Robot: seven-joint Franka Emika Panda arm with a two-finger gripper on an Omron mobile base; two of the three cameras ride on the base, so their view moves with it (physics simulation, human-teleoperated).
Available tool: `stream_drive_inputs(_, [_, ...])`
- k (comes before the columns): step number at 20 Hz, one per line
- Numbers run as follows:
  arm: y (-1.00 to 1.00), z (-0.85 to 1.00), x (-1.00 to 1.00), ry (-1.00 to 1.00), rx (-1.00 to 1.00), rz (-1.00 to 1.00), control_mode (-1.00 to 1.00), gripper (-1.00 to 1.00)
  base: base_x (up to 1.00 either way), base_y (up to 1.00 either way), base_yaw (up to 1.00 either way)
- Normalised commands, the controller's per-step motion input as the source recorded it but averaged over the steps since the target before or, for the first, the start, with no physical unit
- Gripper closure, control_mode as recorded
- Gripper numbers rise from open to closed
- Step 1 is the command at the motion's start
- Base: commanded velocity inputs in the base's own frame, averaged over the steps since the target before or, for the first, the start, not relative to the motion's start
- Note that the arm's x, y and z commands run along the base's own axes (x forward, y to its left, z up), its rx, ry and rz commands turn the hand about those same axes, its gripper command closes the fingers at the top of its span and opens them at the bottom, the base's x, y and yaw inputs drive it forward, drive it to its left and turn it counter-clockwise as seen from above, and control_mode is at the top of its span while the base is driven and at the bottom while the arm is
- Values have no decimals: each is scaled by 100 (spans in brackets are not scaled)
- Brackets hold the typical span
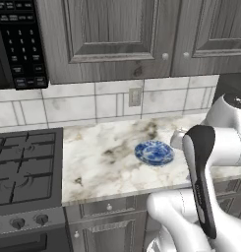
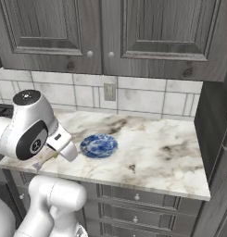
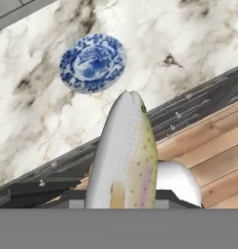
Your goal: Place the fish on the counter behind the older fish on the same shelf of the fridge to maintain FIFO order. Close the fridge door when finished.
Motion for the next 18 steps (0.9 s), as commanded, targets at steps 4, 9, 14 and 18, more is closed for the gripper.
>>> stream_drive_inputs(4, [16, 6, -7, 0, -1, 0, -100, 100, 0, 0, 0])
stream_drive_inputs(9, [6, -4, 0, 0, 0, 0, -100, 100, 0, 0, 0])
stream_drive_inputs(14, [17, 0, -7, 0, -1, -1, 100, 100, -21, 18, -3])
stream_drive_inputs(18, [0, 0, 0, 0, 0, 0, 100, 100, -86, 51, -17])
